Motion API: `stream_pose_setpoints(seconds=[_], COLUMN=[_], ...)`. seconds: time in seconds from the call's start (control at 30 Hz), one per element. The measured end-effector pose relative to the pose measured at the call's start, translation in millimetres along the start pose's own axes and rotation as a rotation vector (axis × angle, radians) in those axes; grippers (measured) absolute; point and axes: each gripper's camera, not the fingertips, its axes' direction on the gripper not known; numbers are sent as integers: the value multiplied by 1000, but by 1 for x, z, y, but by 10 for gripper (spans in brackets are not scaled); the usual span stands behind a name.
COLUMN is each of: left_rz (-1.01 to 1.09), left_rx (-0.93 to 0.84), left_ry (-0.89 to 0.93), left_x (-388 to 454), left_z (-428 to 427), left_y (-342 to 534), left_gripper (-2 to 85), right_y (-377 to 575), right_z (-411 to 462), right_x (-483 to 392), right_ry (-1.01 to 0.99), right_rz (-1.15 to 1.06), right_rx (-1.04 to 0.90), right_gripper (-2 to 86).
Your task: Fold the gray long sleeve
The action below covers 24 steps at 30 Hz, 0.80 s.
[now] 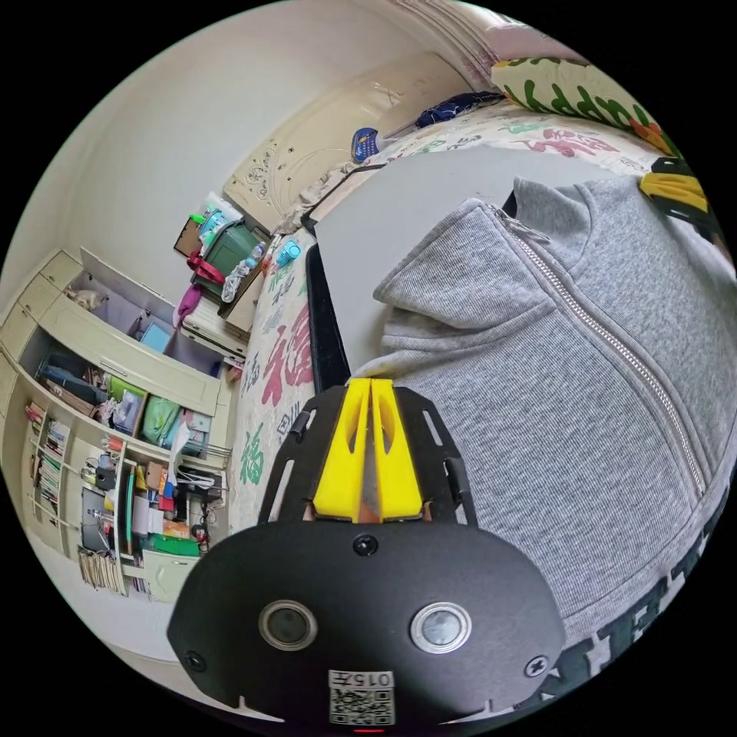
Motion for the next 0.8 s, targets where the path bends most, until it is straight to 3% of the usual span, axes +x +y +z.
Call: stream_pose_setpoints(seconds=[0.1,0.2,0.3,0.47,0.57,0.67,0.8], left_rz=[-23,-51,-94,-216,-372,-613,-815], left_rx=[-12,55,175,418,496,476,448], left_ry=[45,55,120,457,510,491,592], left_x=[-7,-25,-54,-77,-62,-43,-19], left_z=[-9,-56,-139,-307,-360,-367,-343], left_y=[13,63,164,435,597,731,832], left_gripper=[0,16,35,76,94,116,138], right_y=[10,63,159,385,494,581,662], right_z=[-22,-89,-179,-310,-345,-352,-343], right_x=[31,72,123,206,232,255,288], right_ry=[-82,-206,-436,-737,-792,-782,-911], right_rz=[65,135,93,59,173,369,649], right_rx=[36,202,369,529,560,525,533], right_gripper=[-5,8,47,66,75,96,110])
